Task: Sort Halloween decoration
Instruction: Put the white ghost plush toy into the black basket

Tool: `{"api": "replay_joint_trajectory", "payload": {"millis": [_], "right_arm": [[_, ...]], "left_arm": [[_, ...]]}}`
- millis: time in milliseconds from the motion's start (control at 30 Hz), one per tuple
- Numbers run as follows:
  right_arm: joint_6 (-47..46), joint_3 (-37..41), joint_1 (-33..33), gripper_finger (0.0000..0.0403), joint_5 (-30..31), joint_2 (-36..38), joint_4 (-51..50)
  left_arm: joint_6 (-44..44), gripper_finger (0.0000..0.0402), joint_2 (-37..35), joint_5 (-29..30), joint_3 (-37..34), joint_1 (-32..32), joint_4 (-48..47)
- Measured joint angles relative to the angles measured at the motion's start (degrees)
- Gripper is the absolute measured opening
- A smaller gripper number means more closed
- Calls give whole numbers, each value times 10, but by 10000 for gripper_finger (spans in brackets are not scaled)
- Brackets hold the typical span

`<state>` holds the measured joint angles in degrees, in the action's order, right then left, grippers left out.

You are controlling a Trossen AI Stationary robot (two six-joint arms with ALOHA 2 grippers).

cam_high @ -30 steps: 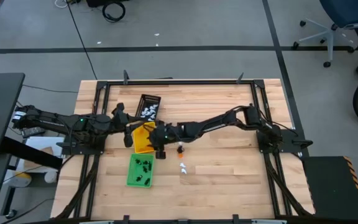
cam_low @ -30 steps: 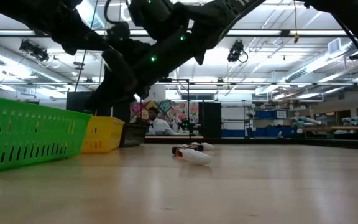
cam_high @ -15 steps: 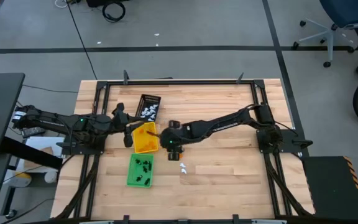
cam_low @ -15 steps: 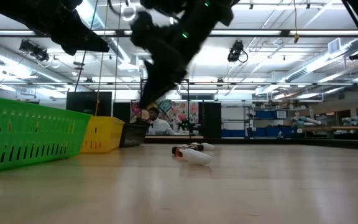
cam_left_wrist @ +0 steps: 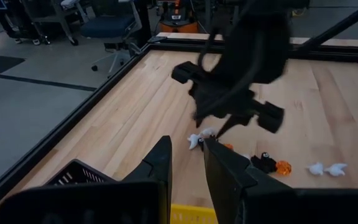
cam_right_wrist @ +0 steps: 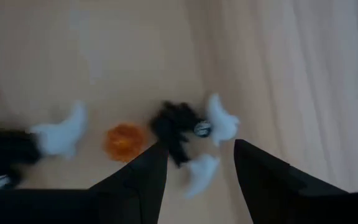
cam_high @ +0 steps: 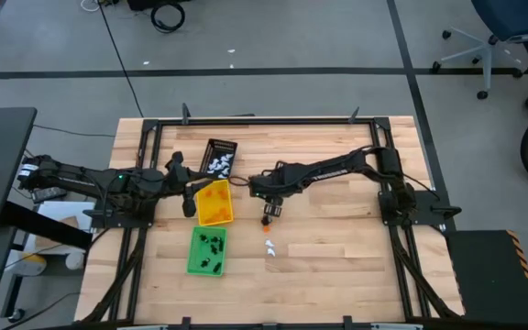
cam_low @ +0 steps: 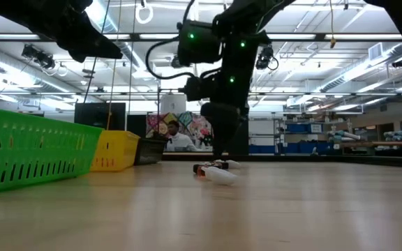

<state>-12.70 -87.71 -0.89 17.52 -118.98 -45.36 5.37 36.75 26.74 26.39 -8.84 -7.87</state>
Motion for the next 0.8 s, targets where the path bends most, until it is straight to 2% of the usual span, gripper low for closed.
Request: {"api": "replay_joint_trajectory", "payload": {"millis": [500, 633, 800], "right_arm": [[-2, 53, -29, 189, -26, 1, 20], [7, 59, -39, 187, -53, 3, 30], [11, 63, -44, 155, -70, 3, 33]], "left_arm": [[0, 69, 0, 0, 0, 0, -5], [0, 69, 0, 0, 0, 0, -5], [0, 69, 0, 0, 0, 0, -5]]}}
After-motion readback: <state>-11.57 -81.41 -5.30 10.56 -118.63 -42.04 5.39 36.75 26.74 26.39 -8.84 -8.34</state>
